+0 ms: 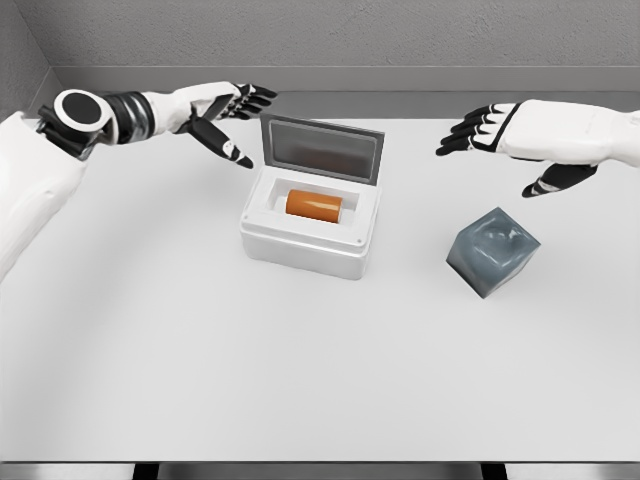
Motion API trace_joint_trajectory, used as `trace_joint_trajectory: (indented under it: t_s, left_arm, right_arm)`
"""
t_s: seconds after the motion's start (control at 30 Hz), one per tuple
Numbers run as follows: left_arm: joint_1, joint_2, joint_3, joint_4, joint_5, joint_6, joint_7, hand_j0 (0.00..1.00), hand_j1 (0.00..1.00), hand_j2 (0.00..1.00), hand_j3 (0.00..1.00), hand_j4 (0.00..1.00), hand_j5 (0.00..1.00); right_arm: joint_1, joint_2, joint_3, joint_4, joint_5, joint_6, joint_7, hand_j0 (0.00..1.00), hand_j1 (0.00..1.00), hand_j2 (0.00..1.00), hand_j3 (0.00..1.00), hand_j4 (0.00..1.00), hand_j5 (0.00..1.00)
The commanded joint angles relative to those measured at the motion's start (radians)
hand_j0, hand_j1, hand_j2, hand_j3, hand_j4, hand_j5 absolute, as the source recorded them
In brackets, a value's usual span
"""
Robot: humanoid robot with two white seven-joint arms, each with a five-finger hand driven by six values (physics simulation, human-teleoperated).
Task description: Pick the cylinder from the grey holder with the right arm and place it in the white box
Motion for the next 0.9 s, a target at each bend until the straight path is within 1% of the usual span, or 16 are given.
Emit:
trace_joint_trajectory:
  t_s: [0.0, 0.07, 0.2, 0.27, 0.3, 0.33, 0.53, 0.6, 0.63, 0.7, 0.87]
  left_arm:
    - [0.002, 0.029, -0.012, -0.037, 0.029, 0.001, 0.0, 1.0, 1.0, 1.0, 1.0, 1.0, 1.0]
    - [0.009, 0.042, -0.014, -0.063, 0.033, 0.001, 0.0, 1.0, 1.0, 1.0, 1.0, 1.0, 1.0]
    - [0.014, 0.05, -0.014, -0.083, 0.035, 0.001, 0.0, 1.0, 1.0, 1.0, 1.0, 1.0, 1.0]
    - [0.014, 0.048, -0.024, -0.088, 0.035, 0.001, 0.0, 1.0, 1.0, 1.0, 1.0, 1.0, 1.0]
    - [0.012, 0.047, -0.044, -0.088, 0.053, 0.001, 0.0, 1.0, 1.0, 1.0, 1.0, 1.0, 1.0]
    - [0.012, 0.047, -0.05, -0.09, 0.06, 0.001, 0.0, 1.0, 1.0, 1.0, 1.0, 1.0, 1.0]
    - [0.012, 0.044, -0.058, -0.091, 0.061, 0.001, 0.0, 1.0, 1.0, 1.0, 1.0, 1.0, 1.0]
    - [0.015, 0.052, -0.061, -0.119, 0.067, 0.001, 0.0, 1.0, 1.0, 1.0, 1.0, 1.0, 1.0]
    - [0.014, 0.055, -0.078, -0.125, 0.075, 0.001, 0.0, 1.0, 1.0, 1.0, 1.0, 1.0, 1.0]
    - [0.015, 0.071, -0.087, -0.154, 0.096, 0.001, 0.0, 1.0, 1.0, 1.0, 1.0, 1.0, 1.0]
    - [0.014, 0.095, -0.087, -0.157, 0.102, 0.001, 0.0, 1.0, 1.0, 1.0, 1.0, 1.0, 1.0]
  right_arm:
    - [0.0, 0.0, -0.002, 0.0, -0.007, 0.002, -0.001, 1.0, 1.0, 1.0, 1.0, 1.0, 1.0]
    - [0.0, 0.0, -0.002, 0.0, -0.007, 0.002, -0.001, 1.0, 1.0, 1.0, 1.0, 1.0, 1.0]
    - [0.0, 0.001, 0.001, 0.0, -0.007, 0.002, -0.001, 1.0, 1.0, 1.0, 1.0, 1.0, 1.0]
    - [0.0, 0.001, 0.001, 0.0, -0.005, 0.002, -0.001, 1.0, 1.0, 1.0, 1.0, 1.0, 1.0]
    - [0.0, 0.006, 0.001, 0.0, -0.007, 0.002, -0.001, 1.0, 1.0, 1.0, 1.0, 1.0, 1.0]
    - [0.0, 0.028, 0.004, 0.005, -0.007, 0.002, 0.001, 1.0, 1.0, 1.0, 1.0, 1.0, 1.0]
    - [-0.002, 0.029, 0.007, 0.008, -0.007, 0.002, 0.001, 1.0, 1.0, 1.0, 1.0, 1.0, 1.0]
    - [-0.002, 0.028, 0.007, 0.009, -0.007, 0.002, 0.001, 1.0, 1.0, 1.0, 1.0, 1.0, 1.0]
    - [-0.002, 0.028, 0.007, 0.009, -0.007, 0.002, 0.001, 1.0, 1.0, 1.0, 1.0, 1.0, 1.0]
    - [-0.002, 0.028, 0.007, 0.012, -0.007, 0.002, 0.001, 1.0, 1.0, 1.0, 1.0, 1.0, 1.0]
    - [0.0, 0.032, 0.007, 0.015, -0.019, 0.002, 0.001, 1.0, 1.0, 1.0, 1.0, 1.0, 1.0]
